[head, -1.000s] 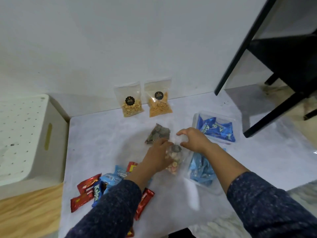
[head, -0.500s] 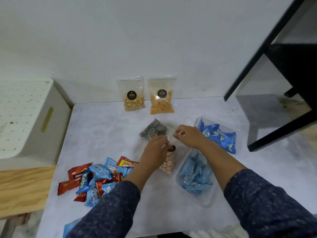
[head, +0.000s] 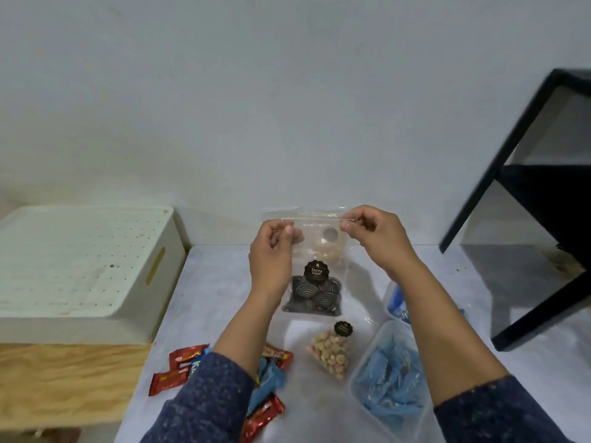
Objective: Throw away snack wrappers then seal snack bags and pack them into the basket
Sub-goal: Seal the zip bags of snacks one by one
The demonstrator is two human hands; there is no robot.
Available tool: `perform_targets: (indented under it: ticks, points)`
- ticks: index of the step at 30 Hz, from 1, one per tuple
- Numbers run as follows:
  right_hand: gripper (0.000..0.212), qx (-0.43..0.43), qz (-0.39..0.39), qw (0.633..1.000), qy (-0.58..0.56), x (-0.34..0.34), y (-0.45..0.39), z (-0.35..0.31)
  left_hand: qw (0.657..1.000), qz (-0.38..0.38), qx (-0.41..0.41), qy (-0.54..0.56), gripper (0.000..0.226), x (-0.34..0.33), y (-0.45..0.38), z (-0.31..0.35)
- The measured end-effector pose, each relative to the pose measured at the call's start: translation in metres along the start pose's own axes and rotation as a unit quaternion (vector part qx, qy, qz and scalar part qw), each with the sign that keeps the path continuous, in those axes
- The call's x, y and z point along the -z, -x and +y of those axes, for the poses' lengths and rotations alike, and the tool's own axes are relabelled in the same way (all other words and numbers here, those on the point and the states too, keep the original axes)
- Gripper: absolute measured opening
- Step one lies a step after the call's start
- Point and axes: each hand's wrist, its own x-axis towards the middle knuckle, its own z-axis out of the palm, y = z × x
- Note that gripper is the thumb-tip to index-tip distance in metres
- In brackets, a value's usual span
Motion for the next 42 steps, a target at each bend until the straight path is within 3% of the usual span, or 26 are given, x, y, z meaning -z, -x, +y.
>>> perform_targets:
  ticks: [5, 16, 20, 26, 32, 38, 42]
  points:
    - [0.019, 0.06, 0.017, 0.997, -0.037, -0.017, 0.005, -0.046, 0.998, -0.012, -0.034, 0.051, 0.017, 0.029, -0.01, 0.036]
    - [0.021, 0.108, 0.06, 0.992, -0.041, -0.063, 0.009, -0.085, 0.993, -0.032, -0.017, 0.11, 0.009, 0.081, -0.031, 0.069]
    - [0.02, 0.104, 0.073, 0.991, -0.038, -0.073, 0.013, -0.088, 0.994, -0.034, -0.02, 0.103, 0.014, 0.085, -0.035, 0.068]
    - [0.01, 0.071, 0.022, 0.992, -0.103, -0.086, 0.019, -0.091, 0.997, 0.012, -0.054, 0.045, 0.018, 0.088, -0.044, 0.069]
    - [0.018, 0.077, 0.08, 0.989, -0.096, -0.09, 0.018, -0.093, 0.994, -0.062, -0.057, 0.074, 0.014, 0.091, -0.036, 0.068]
    - [0.01, 0.065, 0.014, 0.987, -0.147, -0.096, 0.022, -0.097, 0.994, -0.05, -0.065, 0.071, 0.019, 0.096, -0.036, 0.072]
    - [0.01, 0.074, 0.013, 0.992, -0.105, -0.101, 0.023, -0.1, 0.995, -0.037, -0.087, 0.043, 0.026, 0.096, -0.033, 0.071]
